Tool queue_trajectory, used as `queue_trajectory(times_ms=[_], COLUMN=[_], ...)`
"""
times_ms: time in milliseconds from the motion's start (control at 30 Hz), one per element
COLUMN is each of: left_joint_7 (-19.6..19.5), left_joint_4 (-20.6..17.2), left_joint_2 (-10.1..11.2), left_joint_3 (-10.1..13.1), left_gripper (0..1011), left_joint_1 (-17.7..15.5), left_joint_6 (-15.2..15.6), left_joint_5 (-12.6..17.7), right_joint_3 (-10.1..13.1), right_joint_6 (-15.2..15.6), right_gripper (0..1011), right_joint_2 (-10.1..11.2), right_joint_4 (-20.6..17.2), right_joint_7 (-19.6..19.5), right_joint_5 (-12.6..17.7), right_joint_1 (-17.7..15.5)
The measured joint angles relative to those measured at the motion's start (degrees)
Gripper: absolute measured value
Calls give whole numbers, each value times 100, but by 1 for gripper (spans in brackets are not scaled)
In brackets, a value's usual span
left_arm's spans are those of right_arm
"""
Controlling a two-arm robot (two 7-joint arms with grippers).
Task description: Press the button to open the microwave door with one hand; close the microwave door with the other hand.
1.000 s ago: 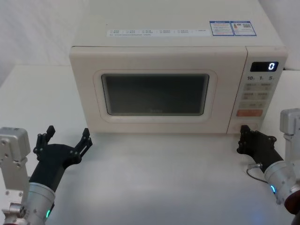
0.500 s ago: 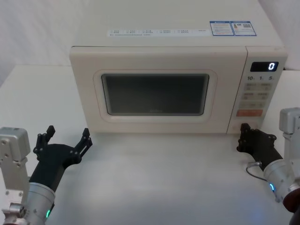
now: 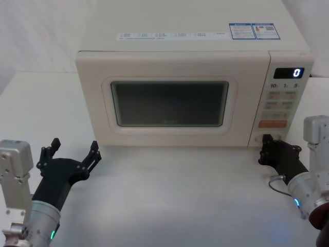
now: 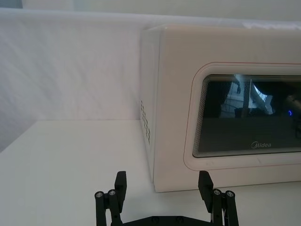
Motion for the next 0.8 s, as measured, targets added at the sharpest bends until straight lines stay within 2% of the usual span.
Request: queue_trajectory(times_ms=[800], left_joint_7=[0], left_joint_4=[0], left_joint_2=[0], left_joint_3=[0], left_gripper=[1001], left_joint_1=[0], left_joint_6=[0], left_joint_5=[0], right_joint_3=[-24], right_joint_6=[39], right_gripper=[0], right_joint_2=[-20], right_joint_4=[299], right_joint_7=[28], right_joint_5=[-91], right_joint_1=[314])
